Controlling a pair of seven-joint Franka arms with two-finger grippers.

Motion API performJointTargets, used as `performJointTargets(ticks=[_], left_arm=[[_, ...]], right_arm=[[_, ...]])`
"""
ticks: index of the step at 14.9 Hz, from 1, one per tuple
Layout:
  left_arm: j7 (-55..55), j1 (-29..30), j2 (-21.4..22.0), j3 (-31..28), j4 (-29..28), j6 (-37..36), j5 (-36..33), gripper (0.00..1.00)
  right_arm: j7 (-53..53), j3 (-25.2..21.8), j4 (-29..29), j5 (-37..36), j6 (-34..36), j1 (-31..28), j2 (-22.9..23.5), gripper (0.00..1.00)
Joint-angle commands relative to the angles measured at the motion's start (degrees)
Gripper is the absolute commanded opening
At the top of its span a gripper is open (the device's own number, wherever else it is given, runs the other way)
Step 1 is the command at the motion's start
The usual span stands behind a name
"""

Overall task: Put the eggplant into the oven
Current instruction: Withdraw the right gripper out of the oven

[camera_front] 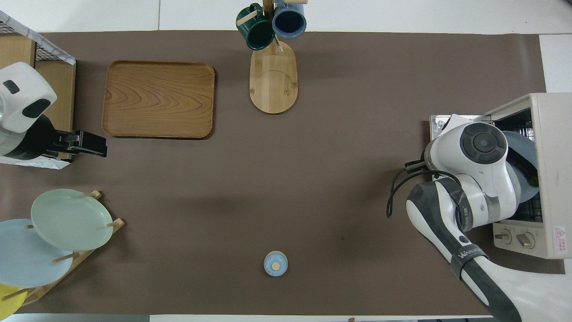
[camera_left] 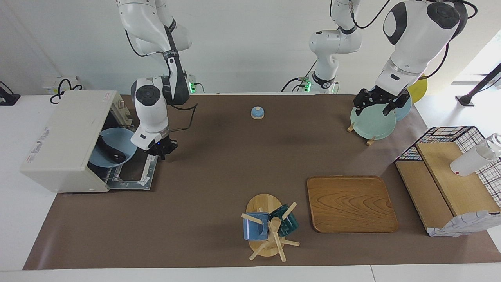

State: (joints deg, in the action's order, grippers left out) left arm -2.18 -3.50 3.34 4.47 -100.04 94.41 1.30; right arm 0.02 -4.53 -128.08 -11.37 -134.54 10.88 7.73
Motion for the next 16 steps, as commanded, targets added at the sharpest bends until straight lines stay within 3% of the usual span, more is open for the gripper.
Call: performJointTargets(ticks=[1,11,16], left_arm=[[0.7,0.9,0.5,0.5,-0.2,0.4,0.3,1.0],[0.5,1.0,0.7,0.3,-0.4,0.0,0.4,1.0],[0.5,1.0,0.7,0.3,-0.4,0.0,0.4,1.0]], right_arm=[[0.6,0.2,-0.3,0.5,-1.0,-0.4,0.6,0.0],[-1.9,0.0,1.2,-6.0,2.7,-1.4,2.1,0.0],[-8.8,-0.2,8.3,-8.0,12.6,-2.4,1.6,0.0]])
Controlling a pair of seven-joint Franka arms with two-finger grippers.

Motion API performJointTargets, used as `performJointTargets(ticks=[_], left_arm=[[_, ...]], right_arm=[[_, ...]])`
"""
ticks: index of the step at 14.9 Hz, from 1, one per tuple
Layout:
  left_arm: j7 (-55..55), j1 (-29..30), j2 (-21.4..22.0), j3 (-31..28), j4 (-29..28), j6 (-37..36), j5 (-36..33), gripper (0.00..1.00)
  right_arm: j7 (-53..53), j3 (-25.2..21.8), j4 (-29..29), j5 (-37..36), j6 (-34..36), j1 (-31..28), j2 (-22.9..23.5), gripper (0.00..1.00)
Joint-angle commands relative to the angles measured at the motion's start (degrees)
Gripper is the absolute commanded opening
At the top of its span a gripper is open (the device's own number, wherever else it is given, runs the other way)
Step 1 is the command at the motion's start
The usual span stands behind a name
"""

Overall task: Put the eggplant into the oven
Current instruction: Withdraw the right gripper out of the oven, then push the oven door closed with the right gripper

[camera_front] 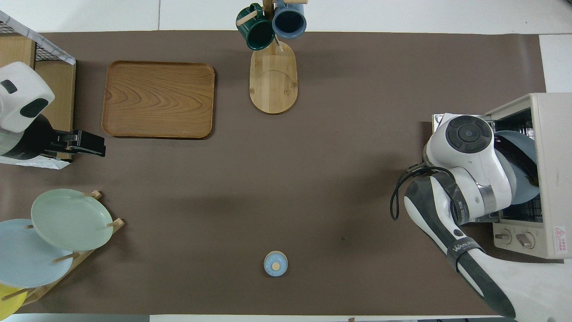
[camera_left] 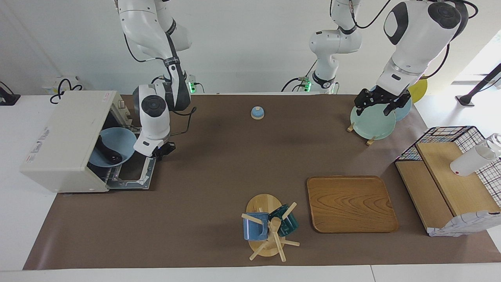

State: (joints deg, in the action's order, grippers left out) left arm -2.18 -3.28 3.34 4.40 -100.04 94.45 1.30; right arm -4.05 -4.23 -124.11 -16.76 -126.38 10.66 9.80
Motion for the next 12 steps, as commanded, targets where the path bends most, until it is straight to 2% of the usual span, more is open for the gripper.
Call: performJointTargets(ticks=[1,3,5,8,12], left_arm=[[0.5,0.8,0.7,0.3,-0.4,-0.1,0.4,1.0],[0.5,0.8,0.7,0.3,-0.4,-0.1,0.4,1.0],[0.5,0.8,0.7,0.3,-0.5,-0.1,0.4,1.0],[0.5,0.8,0.7,0.3,-0.4,-0.1,0.4,1.0],[0.5,0.8,0.7,0.3,-0.4,-0.1,0.4,1.0]], right_arm=[[-7.8,-0.5,6.6,-2.7,7.5,-3.3,-1.3,0.0],[-14.0,-0.5,11.2,-2.1,13.0,-5.7,-2.6,0.0],[-19.5,-0.5,13.3,-1.7,15.8,-8.4,-4.6,0.0],[-24.5,-0.5,13.2,-1.6,17.0,-12.4,-7.1,0.0],[-25.3,-0.4,13.3,-0.7,19.9,-13.3,-9.1,0.0]])
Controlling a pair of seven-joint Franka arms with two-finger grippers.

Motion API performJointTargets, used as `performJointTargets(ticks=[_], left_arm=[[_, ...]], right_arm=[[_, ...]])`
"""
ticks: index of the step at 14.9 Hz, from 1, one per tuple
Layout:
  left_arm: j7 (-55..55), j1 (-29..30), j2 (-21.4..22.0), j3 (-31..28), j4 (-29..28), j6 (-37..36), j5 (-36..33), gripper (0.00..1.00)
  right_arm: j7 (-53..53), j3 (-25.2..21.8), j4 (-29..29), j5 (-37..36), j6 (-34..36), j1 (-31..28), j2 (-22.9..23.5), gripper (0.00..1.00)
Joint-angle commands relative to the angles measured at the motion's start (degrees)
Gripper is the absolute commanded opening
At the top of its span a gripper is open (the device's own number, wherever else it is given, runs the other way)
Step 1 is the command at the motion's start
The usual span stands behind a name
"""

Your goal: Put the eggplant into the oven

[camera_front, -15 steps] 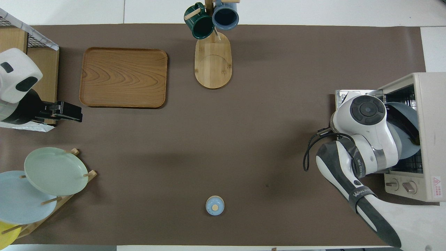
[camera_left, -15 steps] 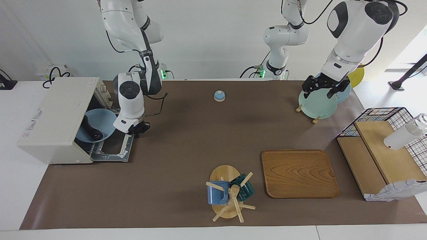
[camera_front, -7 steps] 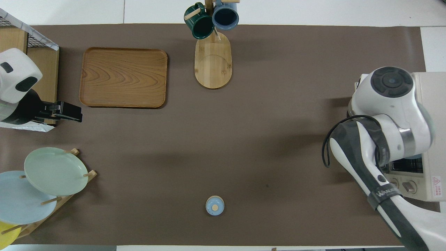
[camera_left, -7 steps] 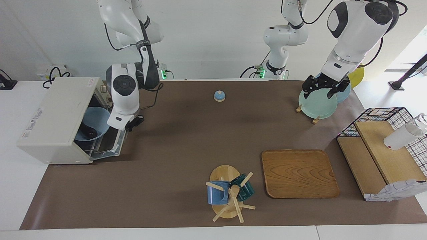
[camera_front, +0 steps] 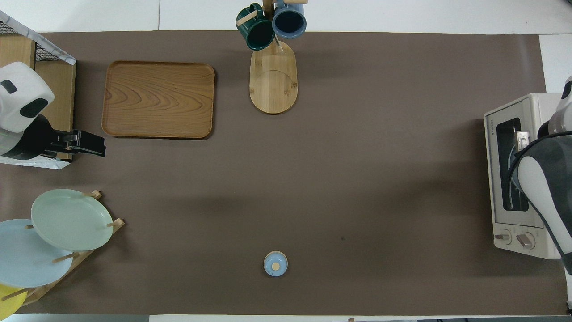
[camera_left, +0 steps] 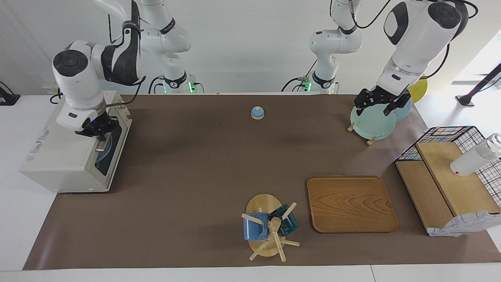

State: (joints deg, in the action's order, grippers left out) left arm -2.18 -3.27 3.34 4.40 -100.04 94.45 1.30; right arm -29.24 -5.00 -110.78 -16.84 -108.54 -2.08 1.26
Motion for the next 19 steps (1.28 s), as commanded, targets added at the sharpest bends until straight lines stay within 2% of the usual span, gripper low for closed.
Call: performJointTargets(ticks=[1,3,5,6,7,8,12,17,19], left_arm=[[0.5,0.8,0.7,0.3,-0.4,-0.1,0.4,1.0],[0.5,0.8,0.7,0.3,-0.4,-0.1,0.4,1.0],[0.5,0.8,0.7,0.3,-0.4,-0.1,0.4,1.0],[0.5,0.8,0.7,0.3,-0.4,-0.1,0.4,1.0],[0.5,0.8,0.7,0.3,-0.4,-0.1,0.4,1.0],[0.5,0.8,0.7,0.3,-0.4,-0.1,0.4,1.0],[0.5,0.8,0.7,0.3,-0.4,-0.1,0.4,1.0],[0.5,0.8,0.7,0.3,-0.4,-0.1,0.4,1.0],[0.5,0.8,0.7,0.3,-0.4,-0.1,0.4,1.0]], right_arm=[[-0.1,0.3,0.3,3.4,3.0,-0.5,-1.8,0.03],[0.1,0.5,2.9,12.3,5.8,-0.1,-3.7,0.22],[0.9,1.0,7.7,15.7,9.2,0.7,-3.3,0.35],[3.0,1.4,10.2,17.2,11.3,1.7,-2.9,0.48],[5.5,1.4,11.6,17.8,12.8,2.4,-2.8,0.86],[8.4,1.4,12.8,17.9,14.0,3.0,-2.8,1.0],[16.4,1.3,13.6,18.0,17.4,3.3,-2.8,1.0],[17.5,1.7,13.6,17.6,19.1,3.5,-2.5,1.0],[18.7,0.8,14.5,17.6,20.1,3.4,-0.4,1.0]])
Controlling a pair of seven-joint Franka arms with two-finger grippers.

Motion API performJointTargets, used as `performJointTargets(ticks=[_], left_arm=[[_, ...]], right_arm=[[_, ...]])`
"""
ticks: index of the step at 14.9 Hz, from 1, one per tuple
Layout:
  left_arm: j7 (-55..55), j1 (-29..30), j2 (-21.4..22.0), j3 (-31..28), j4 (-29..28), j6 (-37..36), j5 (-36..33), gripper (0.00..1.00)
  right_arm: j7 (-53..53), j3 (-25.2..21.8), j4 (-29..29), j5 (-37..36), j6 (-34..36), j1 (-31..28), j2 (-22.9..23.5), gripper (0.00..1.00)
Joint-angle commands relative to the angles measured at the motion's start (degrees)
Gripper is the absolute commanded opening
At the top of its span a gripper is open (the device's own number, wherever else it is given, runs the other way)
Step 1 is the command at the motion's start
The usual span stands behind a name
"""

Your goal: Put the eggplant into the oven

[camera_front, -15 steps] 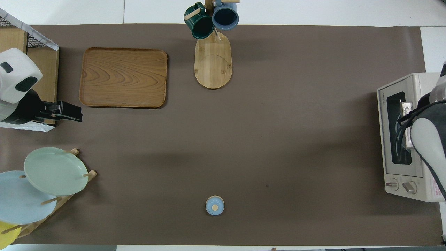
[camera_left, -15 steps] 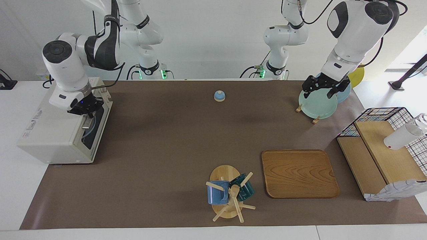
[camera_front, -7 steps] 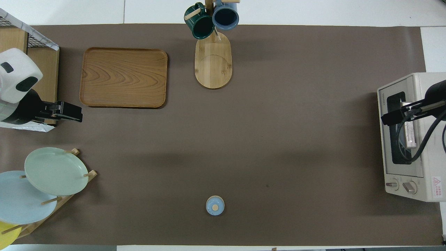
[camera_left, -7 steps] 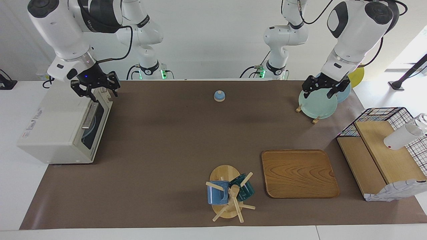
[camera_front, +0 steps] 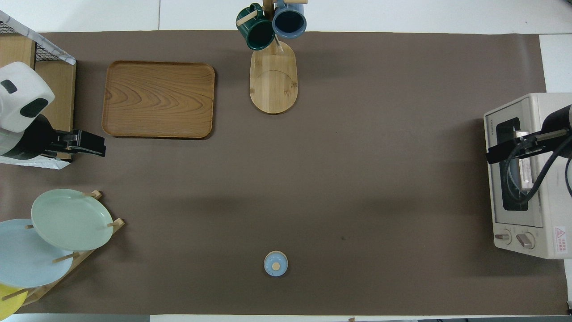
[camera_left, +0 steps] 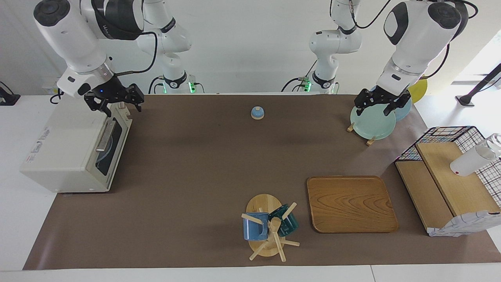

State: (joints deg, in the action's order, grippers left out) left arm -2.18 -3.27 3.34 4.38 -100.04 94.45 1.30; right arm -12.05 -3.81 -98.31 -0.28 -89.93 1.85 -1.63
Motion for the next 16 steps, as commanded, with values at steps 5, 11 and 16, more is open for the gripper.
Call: performJointTargets(ticks=[5,11,16], left_arm=[[0.5,0.8,0.7,0.4,-0.5,-0.1,0.4,1.0],[0.5,0.8,0.7,0.4,-0.4,-0.1,0.4,1.0],[0.5,0.8,0.7,0.4,-0.4,-0.1,0.4,1.0]], right_arm=[[4.9,-0.5,2.0,0.4,1.2,-0.4,0.7,1.0],[5.8,-0.5,1.4,-0.2,1.0,0.2,-1.1,1.0],[5.9,-0.4,1.3,-0.1,0.5,0.1,-1.3,1.0]])
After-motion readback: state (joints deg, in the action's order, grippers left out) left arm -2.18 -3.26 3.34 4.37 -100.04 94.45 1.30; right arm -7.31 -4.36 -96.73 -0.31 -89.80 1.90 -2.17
